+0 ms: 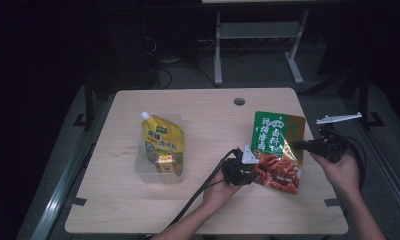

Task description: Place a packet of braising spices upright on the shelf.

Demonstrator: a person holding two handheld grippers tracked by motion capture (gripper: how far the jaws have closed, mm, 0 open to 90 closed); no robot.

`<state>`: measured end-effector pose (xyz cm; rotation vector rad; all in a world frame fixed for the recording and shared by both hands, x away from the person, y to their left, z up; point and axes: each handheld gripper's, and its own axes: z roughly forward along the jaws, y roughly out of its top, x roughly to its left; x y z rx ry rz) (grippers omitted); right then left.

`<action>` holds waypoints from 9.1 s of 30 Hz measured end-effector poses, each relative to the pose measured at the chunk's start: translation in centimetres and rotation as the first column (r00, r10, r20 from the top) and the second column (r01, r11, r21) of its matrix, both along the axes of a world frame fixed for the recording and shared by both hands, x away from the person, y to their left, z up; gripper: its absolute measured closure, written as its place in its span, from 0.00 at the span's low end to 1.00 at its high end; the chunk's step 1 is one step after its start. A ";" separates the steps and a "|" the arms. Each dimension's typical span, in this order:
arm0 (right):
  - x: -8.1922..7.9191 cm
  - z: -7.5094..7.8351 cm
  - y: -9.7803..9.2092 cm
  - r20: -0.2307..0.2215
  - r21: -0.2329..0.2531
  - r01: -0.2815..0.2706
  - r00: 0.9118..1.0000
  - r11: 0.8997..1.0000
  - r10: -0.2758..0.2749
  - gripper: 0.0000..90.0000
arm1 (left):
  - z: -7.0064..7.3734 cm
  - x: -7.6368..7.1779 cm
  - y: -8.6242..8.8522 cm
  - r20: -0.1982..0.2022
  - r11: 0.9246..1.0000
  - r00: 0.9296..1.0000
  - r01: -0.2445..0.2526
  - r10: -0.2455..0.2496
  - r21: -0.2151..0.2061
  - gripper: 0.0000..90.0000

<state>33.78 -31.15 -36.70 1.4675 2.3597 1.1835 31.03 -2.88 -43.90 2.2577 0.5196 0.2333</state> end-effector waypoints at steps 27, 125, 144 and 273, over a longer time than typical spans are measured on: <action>-2.1 7.3 7.9 0.231 0.033 -0.256 0.942 0.966 0.241 1.00 | 2.7 -5.7 6.5 0.064 0.993 0.996 0.069 -0.064 -0.091 0.59; 13.5 2.2 30.5 0.244 0.259 -0.411 0.903 0.874 0.352 0.97 | 1.8 -8.7 12.7 0.082 0.978 0.992 0.105 -0.092 -0.180 0.44; 15.3 1.9 32.9 0.133 0.114 -0.392 0.917 0.913 0.377 0.91 | 2.0 -8.7 12.9 0.091 0.977 0.991 0.110 -0.095 -0.180 0.43; 8.7 0.5 15.7 0.164 0.133 -0.252 0.959 0.959 0.229 0.54 | 1.4 -6.9 13.0 0.089 0.988 0.996 0.024 -0.010 -0.153 0.33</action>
